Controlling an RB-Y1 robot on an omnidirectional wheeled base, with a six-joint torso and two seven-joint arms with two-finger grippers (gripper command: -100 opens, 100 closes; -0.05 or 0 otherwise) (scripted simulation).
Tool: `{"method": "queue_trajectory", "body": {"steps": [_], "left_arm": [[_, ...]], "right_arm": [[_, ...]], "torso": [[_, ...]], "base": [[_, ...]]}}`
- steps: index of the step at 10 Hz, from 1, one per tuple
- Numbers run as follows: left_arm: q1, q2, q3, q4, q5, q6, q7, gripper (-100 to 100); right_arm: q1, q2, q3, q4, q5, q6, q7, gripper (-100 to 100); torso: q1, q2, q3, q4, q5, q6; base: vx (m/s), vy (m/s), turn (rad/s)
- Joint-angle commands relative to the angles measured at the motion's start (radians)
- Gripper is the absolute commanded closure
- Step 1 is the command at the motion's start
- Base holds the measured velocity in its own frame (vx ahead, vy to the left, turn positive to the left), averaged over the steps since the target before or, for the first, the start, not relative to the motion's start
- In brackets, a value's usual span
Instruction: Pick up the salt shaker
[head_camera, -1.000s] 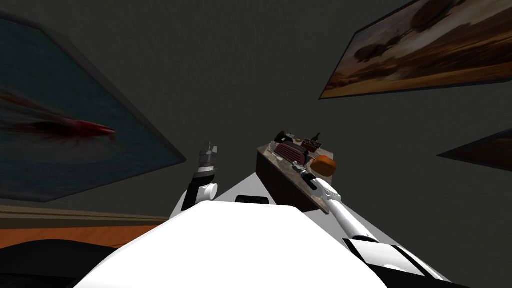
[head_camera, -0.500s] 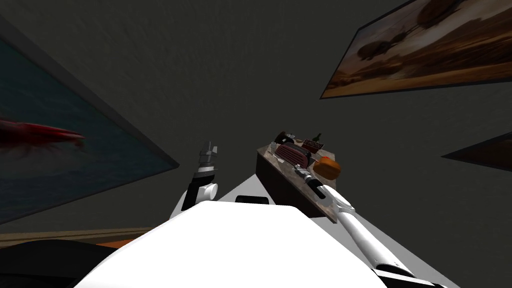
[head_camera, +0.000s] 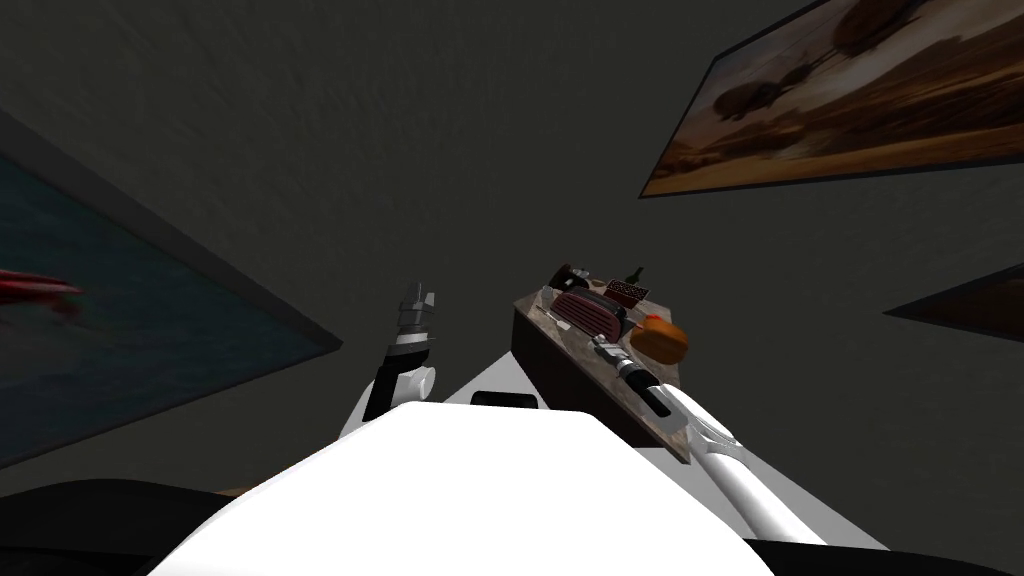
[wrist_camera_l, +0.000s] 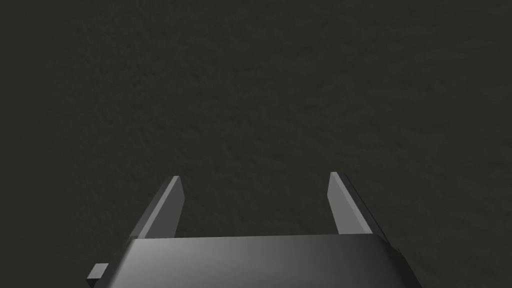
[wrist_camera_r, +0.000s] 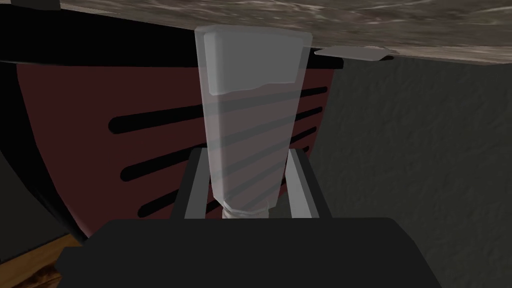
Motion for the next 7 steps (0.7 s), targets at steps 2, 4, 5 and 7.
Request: {"method": "queue_trajectory", "body": {"steps": [2, 4, 5, 7], "left_arm": [[0.000, 0.000, 0.000, 0.000, 0.000, 0.000, 0.000, 0], [0.000, 0.000, 0.000, 0.000, 0.000, 0.000, 0.000, 0], [0.000, 0.000, 0.000, 0.000, 0.000, 0.000, 0.000, 0], [0.000, 0.000, 0.000, 0.000, 0.000, 0.000, 0.000, 0]], "right_arm": [[0.074, -0.011, -0.009, -0.060, -0.025, -0.002, 0.014, 100], [0.137, -0.026, -0.024, -0.125, -0.069, -0.011, 0.043, 100], [0.153, -0.026, -0.024, -0.127, -0.069, -0.011, 0.043, 100], [0.142, -0.027, -0.023, -0.124, -0.068, -0.009, 0.042, 0]], "torso": [[0.000, 0.001, 0.000, 0.000, 0.000, -0.001], [-0.001, 0.003, 0.001, 0.000, 0.000, 0.000], [0.000, 0.003, 0.001, 0.000, 0.000, -0.001], [-0.002, 0.006, 0.003, 0.001, -0.001, -0.001]], "base": [[0.076, 0.025, -0.012], [0.088, 0.026, -0.052], [0.036, 0.014, 0.007], [0.004, 0.002, 0.001]]}}
